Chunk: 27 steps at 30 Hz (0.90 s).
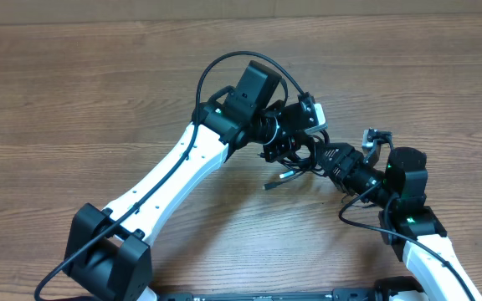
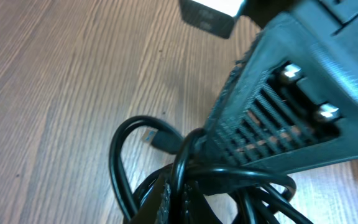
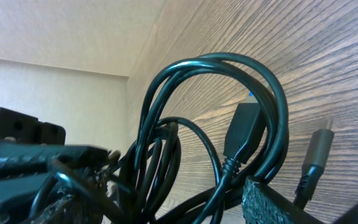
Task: Untangle cables
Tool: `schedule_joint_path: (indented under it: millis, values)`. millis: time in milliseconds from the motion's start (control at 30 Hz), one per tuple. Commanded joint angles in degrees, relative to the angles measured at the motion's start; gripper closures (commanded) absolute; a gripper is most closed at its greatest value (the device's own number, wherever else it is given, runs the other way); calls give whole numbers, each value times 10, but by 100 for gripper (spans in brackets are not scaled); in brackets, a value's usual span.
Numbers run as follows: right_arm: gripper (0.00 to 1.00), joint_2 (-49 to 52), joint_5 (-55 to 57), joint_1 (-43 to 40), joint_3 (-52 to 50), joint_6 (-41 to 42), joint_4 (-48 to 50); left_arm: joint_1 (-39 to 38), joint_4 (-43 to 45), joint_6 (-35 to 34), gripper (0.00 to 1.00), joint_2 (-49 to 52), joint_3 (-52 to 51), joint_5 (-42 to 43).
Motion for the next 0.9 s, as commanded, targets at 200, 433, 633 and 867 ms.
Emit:
schedule_joint_path:
  millis: [200, 433, 633, 867]
  values:
    - [32, 1, 12, 2, 10, 3, 1, -7, -7, -10, 96, -7, 16, 86]
    - [32, 1, 12, 2, 10, 17, 2, -9, -17, -30, 96, -7, 16, -44]
    - [32, 1, 12, 2, 10, 17, 3, -9, -23, -114, 96, -7, 16, -151]
    - [32, 1, 12, 2, 10, 18, 3, -9, -12, -176, 96, -7, 16, -150]
